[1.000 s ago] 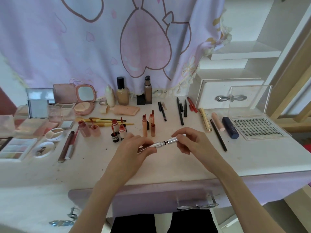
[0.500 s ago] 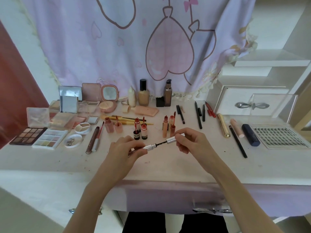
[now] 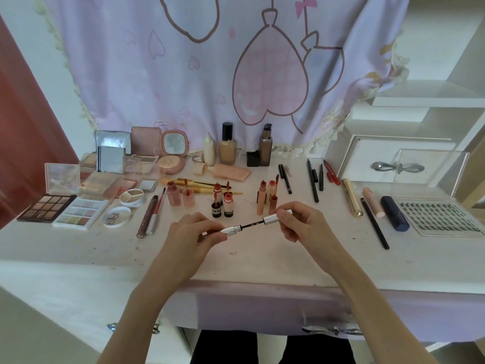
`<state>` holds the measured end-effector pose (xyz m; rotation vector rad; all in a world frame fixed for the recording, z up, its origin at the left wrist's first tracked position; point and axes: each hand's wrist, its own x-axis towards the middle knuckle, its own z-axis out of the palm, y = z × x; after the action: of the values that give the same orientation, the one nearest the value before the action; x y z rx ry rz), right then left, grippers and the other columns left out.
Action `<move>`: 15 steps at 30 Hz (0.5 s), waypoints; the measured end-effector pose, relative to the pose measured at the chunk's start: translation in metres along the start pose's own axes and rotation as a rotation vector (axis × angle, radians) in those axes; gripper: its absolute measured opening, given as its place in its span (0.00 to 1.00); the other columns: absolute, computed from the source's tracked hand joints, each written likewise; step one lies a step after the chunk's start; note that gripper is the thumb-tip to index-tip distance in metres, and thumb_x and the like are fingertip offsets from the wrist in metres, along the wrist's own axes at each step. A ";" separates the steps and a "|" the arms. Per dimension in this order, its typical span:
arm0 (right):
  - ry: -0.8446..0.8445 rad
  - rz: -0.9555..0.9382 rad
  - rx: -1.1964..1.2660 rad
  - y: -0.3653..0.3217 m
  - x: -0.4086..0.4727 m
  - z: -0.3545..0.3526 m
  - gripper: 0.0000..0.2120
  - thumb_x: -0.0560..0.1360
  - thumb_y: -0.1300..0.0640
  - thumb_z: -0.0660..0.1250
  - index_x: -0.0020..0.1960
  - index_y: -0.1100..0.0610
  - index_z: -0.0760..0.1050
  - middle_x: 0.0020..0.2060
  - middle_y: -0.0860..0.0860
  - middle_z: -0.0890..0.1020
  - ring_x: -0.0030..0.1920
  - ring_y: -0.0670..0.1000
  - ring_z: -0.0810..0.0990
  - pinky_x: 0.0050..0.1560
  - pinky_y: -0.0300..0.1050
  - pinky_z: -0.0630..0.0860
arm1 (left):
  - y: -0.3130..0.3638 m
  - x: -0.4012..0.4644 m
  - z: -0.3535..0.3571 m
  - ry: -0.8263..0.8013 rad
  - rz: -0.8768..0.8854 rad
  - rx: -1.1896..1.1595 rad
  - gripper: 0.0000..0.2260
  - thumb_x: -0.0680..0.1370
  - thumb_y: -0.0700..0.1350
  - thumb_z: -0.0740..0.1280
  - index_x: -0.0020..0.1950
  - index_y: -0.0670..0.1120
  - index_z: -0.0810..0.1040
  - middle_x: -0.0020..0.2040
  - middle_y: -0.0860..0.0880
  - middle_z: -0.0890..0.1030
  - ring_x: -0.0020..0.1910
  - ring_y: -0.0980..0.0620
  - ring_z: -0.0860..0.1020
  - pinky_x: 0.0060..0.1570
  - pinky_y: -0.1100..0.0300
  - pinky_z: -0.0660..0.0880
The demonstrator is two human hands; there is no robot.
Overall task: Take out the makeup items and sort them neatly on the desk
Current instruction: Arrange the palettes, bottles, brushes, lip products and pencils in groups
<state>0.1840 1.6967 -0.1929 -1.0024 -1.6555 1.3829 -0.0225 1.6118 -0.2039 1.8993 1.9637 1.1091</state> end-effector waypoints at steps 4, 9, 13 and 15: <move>-0.002 -0.003 0.020 0.002 0.001 0.001 0.07 0.78 0.62 0.61 0.43 0.58 0.77 0.27 0.50 0.72 0.28 0.47 0.67 0.30 0.37 0.66 | -0.001 0.001 0.001 0.007 -0.008 -0.003 0.06 0.75 0.45 0.68 0.50 0.50 0.83 0.40 0.59 0.73 0.43 0.58 0.70 0.50 0.55 0.66; -0.030 -0.003 -0.017 0.006 -0.001 -0.002 0.06 0.78 0.62 0.61 0.47 0.59 0.77 0.28 0.50 0.73 0.28 0.46 0.68 0.31 0.37 0.67 | -0.004 0.000 -0.002 -0.009 -0.026 0.015 0.05 0.75 0.45 0.68 0.49 0.50 0.82 0.40 0.58 0.74 0.43 0.58 0.70 0.49 0.54 0.67; -0.045 0.005 0.001 0.008 0.000 -0.002 0.06 0.78 0.62 0.61 0.47 0.59 0.77 0.29 0.51 0.74 0.29 0.46 0.70 0.32 0.37 0.68 | -0.006 -0.001 -0.004 -0.028 -0.035 0.025 0.06 0.75 0.45 0.68 0.50 0.50 0.82 0.40 0.58 0.73 0.43 0.57 0.70 0.49 0.54 0.67; -0.045 0.010 0.009 0.009 0.000 -0.002 0.06 0.78 0.63 0.61 0.47 0.60 0.77 0.29 0.51 0.74 0.29 0.46 0.70 0.32 0.37 0.68 | -0.006 -0.002 -0.004 -0.033 -0.036 0.036 0.06 0.75 0.45 0.68 0.50 0.50 0.82 0.40 0.58 0.73 0.43 0.56 0.70 0.49 0.54 0.67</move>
<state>0.1866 1.6987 -0.2014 -0.9824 -1.6774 1.4274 -0.0298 1.6094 -0.2054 1.8792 2.0052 1.0335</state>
